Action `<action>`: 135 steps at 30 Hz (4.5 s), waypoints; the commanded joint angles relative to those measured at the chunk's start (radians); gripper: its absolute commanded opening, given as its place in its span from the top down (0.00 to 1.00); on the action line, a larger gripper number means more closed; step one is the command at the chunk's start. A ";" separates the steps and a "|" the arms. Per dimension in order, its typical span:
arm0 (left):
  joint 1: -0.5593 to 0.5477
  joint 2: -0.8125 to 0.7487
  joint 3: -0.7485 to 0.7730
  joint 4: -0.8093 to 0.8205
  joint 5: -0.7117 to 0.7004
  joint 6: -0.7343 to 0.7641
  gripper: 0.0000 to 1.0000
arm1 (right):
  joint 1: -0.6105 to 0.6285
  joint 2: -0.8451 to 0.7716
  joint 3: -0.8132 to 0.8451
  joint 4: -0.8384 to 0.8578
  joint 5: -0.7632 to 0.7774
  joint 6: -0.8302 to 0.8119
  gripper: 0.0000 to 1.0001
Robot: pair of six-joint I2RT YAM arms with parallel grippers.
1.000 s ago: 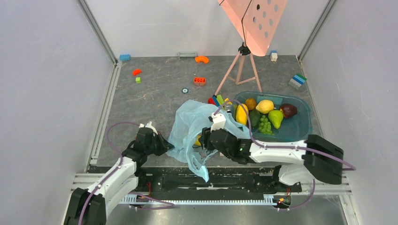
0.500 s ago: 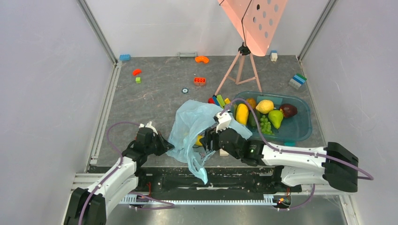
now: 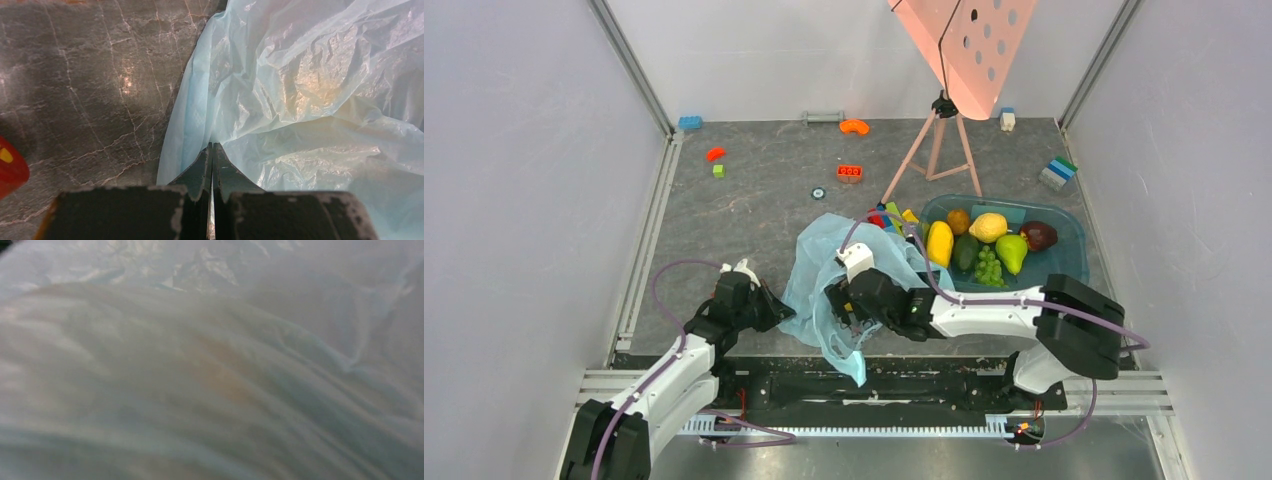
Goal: Take the fake fruits out of the plastic bag
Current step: Take out the fake fruit from the plastic bag, then place the fake fruit in the bin.
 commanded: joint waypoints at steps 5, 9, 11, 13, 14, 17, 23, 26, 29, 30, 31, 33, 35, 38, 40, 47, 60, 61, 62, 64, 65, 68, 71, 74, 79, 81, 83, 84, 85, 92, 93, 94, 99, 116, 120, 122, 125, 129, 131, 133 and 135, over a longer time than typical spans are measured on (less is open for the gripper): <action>-0.003 0.004 0.018 -0.008 -0.004 0.002 0.98 | -0.031 0.121 0.070 0.004 -0.023 -0.083 0.11; -0.003 0.018 0.018 0.002 -0.002 0.002 0.98 | -0.043 0.160 0.067 0.006 -0.057 -0.072 0.17; -0.003 0.024 0.017 0.007 -0.002 0.005 0.98 | -0.045 0.172 0.067 0.005 -0.064 -0.069 0.24; -0.002 0.026 0.015 0.010 -0.002 0.004 0.98 | -0.046 0.174 0.063 0.008 -0.062 -0.066 0.35; -0.001 0.026 0.014 0.010 -0.002 0.005 0.98 | -0.047 0.172 0.061 0.008 -0.060 -0.063 0.41; -0.002 0.027 0.011 0.013 -0.003 0.003 0.98 | -0.047 0.143 0.049 0.008 -0.059 -0.058 0.50; -0.003 0.029 0.011 0.016 -0.005 0.005 0.98 | -0.047 0.004 0.013 -0.015 -0.059 -0.055 0.55; -0.003 0.030 0.012 0.019 -0.004 0.004 0.98 | -0.047 -0.078 -0.005 -0.047 -0.074 -0.051 0.56; -0.002 0.032 0.012 0.021 -0.003 0.005 0.98 | -0.047 -0.151 -0.025 -0.091 -0.096 -0.046 0.58; -0.003 0.033 0.012 0.021 -0.004 0.004 0.98 | -0.047 -0.179 -0.034 -0.101 -0.103 -0.040 0.58; -0.003 0.032 0.012 0.020 -0.004 0.003 0.98 | -0.047 -0.204 -0.047 -0.106 -0.116 -0.036 0.59; -0.003 0.031 0.012 0.021 -0.004 0.001 0.98 | -0.047 -0.261 -0.075 -0.112 -0.140 -0.027 0.59; -0.002 0.030 0.014 0.022 -0.005 0.001 0.98 | -0.047 -0.318 -0.104 -0.120 -0.163 -0.020 0.60; -0.002 0.031 0.017 0.021 -0.005 0.001 0.98 | -0.046 -0.400 -0.138 -0.142 -0.201 -0.017 0.60; -0.002 0.034 0.021 0.021 -0.005 0.001 0.98 | -0.046 -0.448 -0.150 -0.165 -0.237 -0.023 0.60; -0.003 0.047 0.041 0.026 -0.012 0.002 0.98 | -0.047 -0.616 -0.192 -0.307 -0.275 -0.007 0.61; 0.000 0.065 0.173 -0.017 -0.065 0.004 0.98 | -0.047 -0.916 -0.209 -0.665 -0.162 0.125 0.63; -0.001 0.061 0.190 -0.026 -0.075 0.004 0.98 | -0.047 -0.935 -0.199 -0.705 -0.138 0.147 0.63; 0.000 0.056 0.204 -0.039 -0.085 0.002 0.98 | -0.047 -0.950 -0.191 -0.755 -0.119 0.164 0.63; 0.002 0.041 0.240 -0.074 -0.122 -0.002 0.98 | -0.047 -0.992 -0.178 -0.827 -0.084 0.197 0.63; 0.004 0.028 0.259 -0.097 -0.139 -0.005 0.98 | -0.046 -1.008 -0.172 -0.857 -0.071 0.212 0.63; 0.017 -0.019 0.324 -0.170 -0.197 -0.004 0.98 | -0.046 -1.052 -0.146 -0.931 -0.033 0.252 0.64; 0.033 -0.075 0.389 -0.244 -0.257 0.014 0.98 | -0.047 -1.070 -0.095 -1.016 0.022 0.290 0.64; 0.037 -0.118 0.441 -0.297 -0.306 0.046 0.98 | -0.047 -1.072 -0.033 -1.097 0.072 0.308 0.65; 0.039 -0.133 0.481 -0.313 -0.304 0.081 0.91 | -0.046 -1.093 0.080 -1.171 0.076 0.293 0.65; 0.039 -0.135 0.481 -0.296 -0.290 0.082 0.89 | -0.047 -1.111 0.131 -1.167 0.043 0.274 0.65; 0.039 -0.132 0.478 -0.279 -0.283 0.077 0.88 | -0.047 -1.125 0.171 -1.160 -0.004 0.249 0.65; 0.039 -0.129 0.476 -0.276 -0.278 0.075 0.88 | -0.047 -1.128 0.193 -1.158 -0.031 0.237 0.65; 0.039 -0.126 0.474 -0.270 -0.272 0.075 0.88 | -0.047 -1.126 0.210 -1.159 -0.051 0.228 0.65; 0.039 -0.137 0.452 -0.264 -0.255 0.066 0.88 | -0.047 -1.108 0.359 -1.278 0.106 0.290 0.65; 0.039 -0.140 0.447 -0.263 -0.255 0.064 0.88 | -0.045 -1.108 0.368 -1.284 0.146 0.305 0.65; 0.039 -0.143 0.442 -0.263 -0.254 0.064 0.88 | -0.045 -1.106 0.367 -1.286 0.193 0.320 0.66; 0.039 -0.142 0.438 -0.269 -0.244 0.065 0.88 | -0.019 -1.019 0.303 -1.272 0.349 0.351 0.66; 0.039 -0.162 0.400 -0.278 -0.204 0.065 0.88 | -0.025 -0.676 0.354 -1.115 0.564 0.259 0.74; 0.039 -0.170 0.397 -0.285 -0.202 0.066 0.88 | -0.097 -0.666 0.341 -1.010 0.532 0.176 0.74; 0.039 -0.171 0.396 -0.286 -0.199 0.065 0.88 | -0.150 -0.647 0.328 -0.955 0.471 0.129 0.73; 0.039 -0.171 0.394 -0.287 -0.194 0.065 0.88 | -0.250 -0.607 0.291 -0.877 0.355 0.053 0.73; 0.039 -0.179 0.394 -0.296 -0.193 0.066 0.88 | -0.473 -0.585 0.208 -0.756 0.199 -0.049 0.73; 0.040 -0.183 0.392 -0.298 -0.188 0.066 0.88 | -0.618 -0.604 0.145 -0.698 0.121 -0.088 0.73; 0.039 -0.185 0.390 -0.299 -0.184 0.065 0.88 | -0.786 -0.635 0.071 -0.640 0.044 -0.117 0.74; 0.039 -0.183 0.388 -0.300 -0.178 0.066 0.88 | -0.990 -0.662 -0.002 -0.579 -0.078 -0.140 0.73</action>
